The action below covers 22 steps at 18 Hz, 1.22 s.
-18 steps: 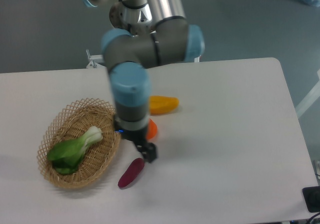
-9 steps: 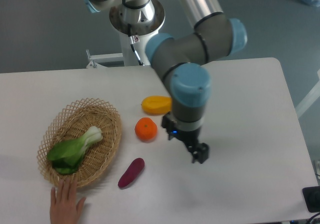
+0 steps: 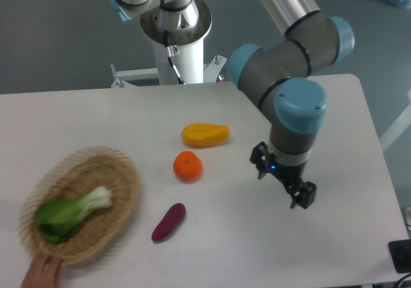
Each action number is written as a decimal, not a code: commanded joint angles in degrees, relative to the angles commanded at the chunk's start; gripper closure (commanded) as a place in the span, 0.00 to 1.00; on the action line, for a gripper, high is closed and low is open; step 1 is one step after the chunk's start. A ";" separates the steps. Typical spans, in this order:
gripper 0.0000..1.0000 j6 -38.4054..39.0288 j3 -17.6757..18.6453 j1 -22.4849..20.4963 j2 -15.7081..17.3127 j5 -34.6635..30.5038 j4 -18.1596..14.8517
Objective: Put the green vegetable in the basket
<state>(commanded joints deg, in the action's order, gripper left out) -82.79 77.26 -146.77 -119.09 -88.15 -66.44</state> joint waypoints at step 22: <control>0.00 -1.85 -3.17 -1.32 -2.38 -2.46 -2.29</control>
<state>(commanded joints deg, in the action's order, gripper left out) -84.64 74.09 -148.10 -121.46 -90.62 -68.73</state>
